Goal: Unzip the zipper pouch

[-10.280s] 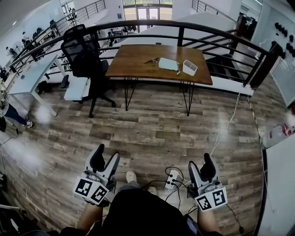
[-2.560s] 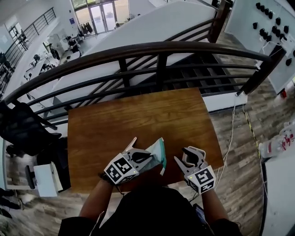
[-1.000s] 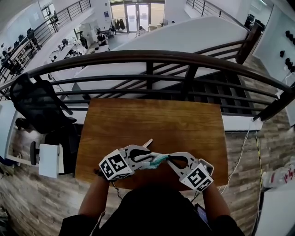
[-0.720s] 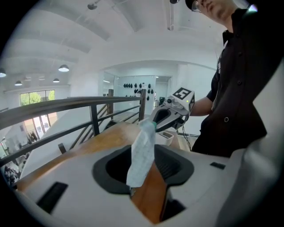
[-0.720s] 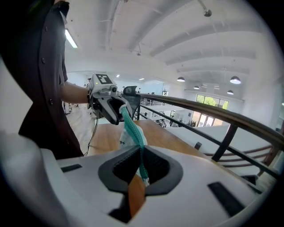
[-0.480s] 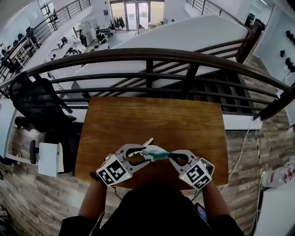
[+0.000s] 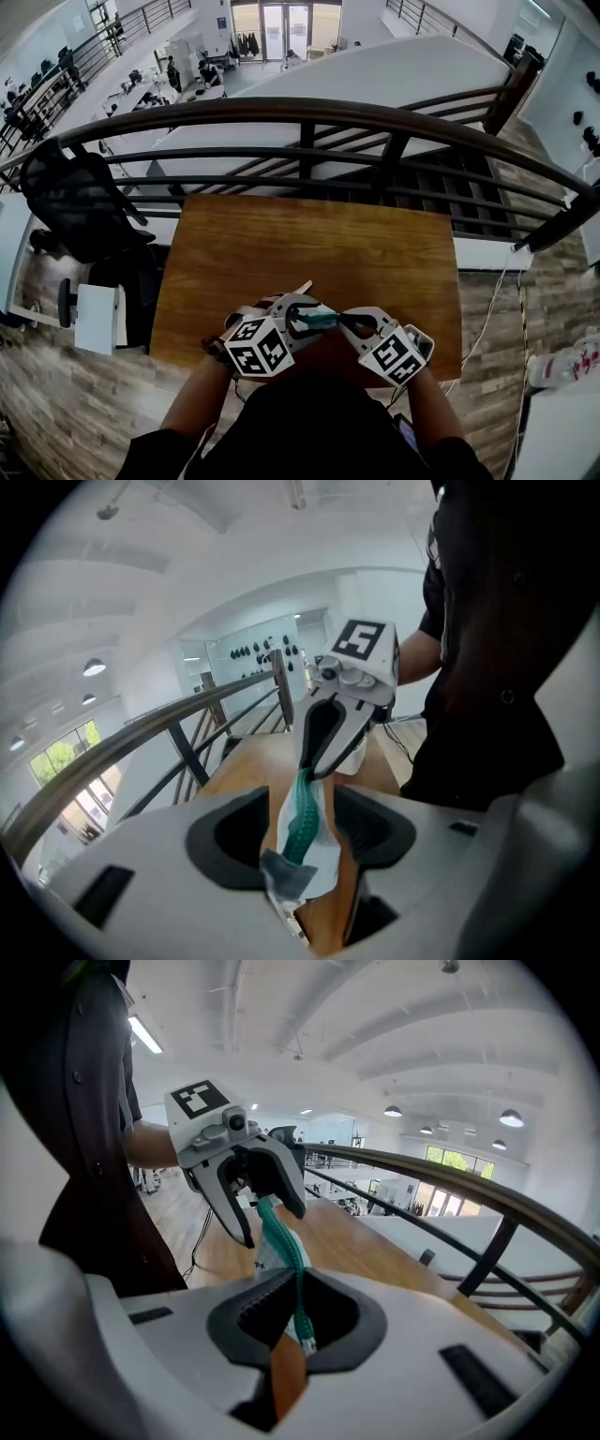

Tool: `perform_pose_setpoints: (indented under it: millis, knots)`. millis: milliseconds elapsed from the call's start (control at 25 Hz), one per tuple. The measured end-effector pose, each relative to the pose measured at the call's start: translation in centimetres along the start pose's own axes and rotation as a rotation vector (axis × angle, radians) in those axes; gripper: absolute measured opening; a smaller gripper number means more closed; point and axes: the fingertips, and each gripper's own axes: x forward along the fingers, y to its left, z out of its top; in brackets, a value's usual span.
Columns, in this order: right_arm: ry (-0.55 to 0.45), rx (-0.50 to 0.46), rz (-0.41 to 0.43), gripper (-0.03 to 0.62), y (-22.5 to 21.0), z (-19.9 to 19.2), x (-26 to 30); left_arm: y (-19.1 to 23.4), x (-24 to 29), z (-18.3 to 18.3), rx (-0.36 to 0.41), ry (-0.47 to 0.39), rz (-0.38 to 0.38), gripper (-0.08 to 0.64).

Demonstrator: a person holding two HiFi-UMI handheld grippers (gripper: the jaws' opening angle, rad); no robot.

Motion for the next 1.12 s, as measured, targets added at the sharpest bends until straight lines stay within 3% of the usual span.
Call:
perform_pose_setpoints:
  millis: [240, 440, 600, 680, 800, 1120]
  knots:
    - [-0.005, 0.008, 0.013, 0.021, 0.4, 0.4, 0.2, -0.5, 1.8, -0.7, 0.143, 0.124, -0.011, 0.221]
    - [-0.018, 0.009, 0.029, 0.025, 0.8, 0.7, -0.1, -0.6, 2.1, -1.3, 0.177, 0.167, 0.006, 0.060]
    - [-0.078, 0.027, 0.048, 0.054, 1.1, 1.1, -0.7, -1.0, 1.8, -1.6, 0.111, 0.138, -0.030, 0.040]
    - [-0.104, 0.045, 0.054, 0.148, 0.9, 1.3, -1.1, -0.9, 1.3, -1.7, 0.056, 0.104, -0.048, 0.037]
    - [-0.121, 0.055, 0.033, 0.206, -0.1, 0.9, -2.0, -0.2, 0.4, -1.2, -0.051, 0.021, -0.062, 0.034]
    - [-0.146, 0.083, 0.010, 0.210, -0.8, 0.2, -2.6, 1.5, -2.1, -0.4, -0.166, -0.121, -0.037, 0.029]
